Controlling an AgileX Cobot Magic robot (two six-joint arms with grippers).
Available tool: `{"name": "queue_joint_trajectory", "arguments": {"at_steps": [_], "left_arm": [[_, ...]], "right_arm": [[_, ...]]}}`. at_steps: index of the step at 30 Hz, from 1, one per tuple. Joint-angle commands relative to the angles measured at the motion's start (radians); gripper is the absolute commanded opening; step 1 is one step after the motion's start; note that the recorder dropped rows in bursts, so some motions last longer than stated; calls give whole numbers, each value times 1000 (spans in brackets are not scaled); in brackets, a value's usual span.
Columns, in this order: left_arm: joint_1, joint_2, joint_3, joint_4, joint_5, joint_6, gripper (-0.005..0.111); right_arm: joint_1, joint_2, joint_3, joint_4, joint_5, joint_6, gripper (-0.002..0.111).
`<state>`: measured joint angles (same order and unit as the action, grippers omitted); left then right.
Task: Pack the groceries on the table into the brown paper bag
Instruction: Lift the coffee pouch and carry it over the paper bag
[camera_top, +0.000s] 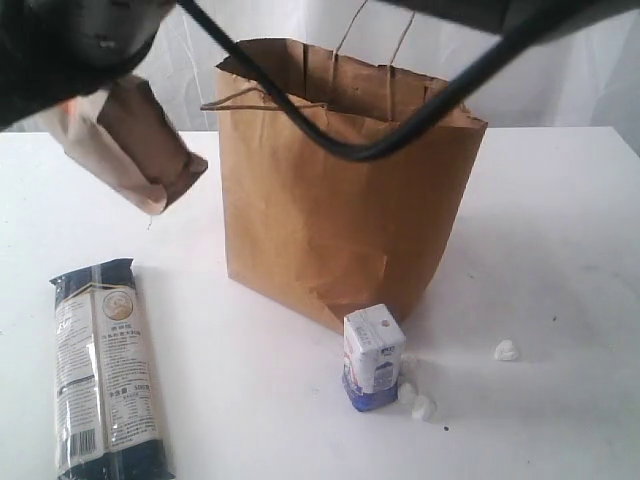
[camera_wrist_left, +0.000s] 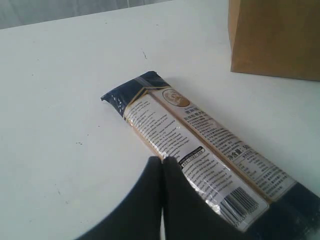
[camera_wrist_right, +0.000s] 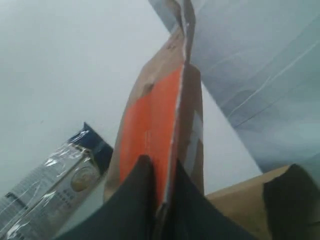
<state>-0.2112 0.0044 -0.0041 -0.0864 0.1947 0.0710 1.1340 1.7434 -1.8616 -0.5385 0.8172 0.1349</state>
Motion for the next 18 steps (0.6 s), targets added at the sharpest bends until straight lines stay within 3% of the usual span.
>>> {"name": "queue_joint_trajectory", "arguments": {"at_steps": [1, 8, 18], "left_arm": [[1, -4, 4, -8, 0, 0, 0], [1, -4, 4, -8, 0, 0, 0], [1, -4, 4, -8, 0, 0, 0]], "right_arm": [[5, -25, -77, -159, 4, -8, 0], [-1, -74, -96, -438, 54, 64, 0], [-21, -107, -97, -604, 72, 148, 0]]}}
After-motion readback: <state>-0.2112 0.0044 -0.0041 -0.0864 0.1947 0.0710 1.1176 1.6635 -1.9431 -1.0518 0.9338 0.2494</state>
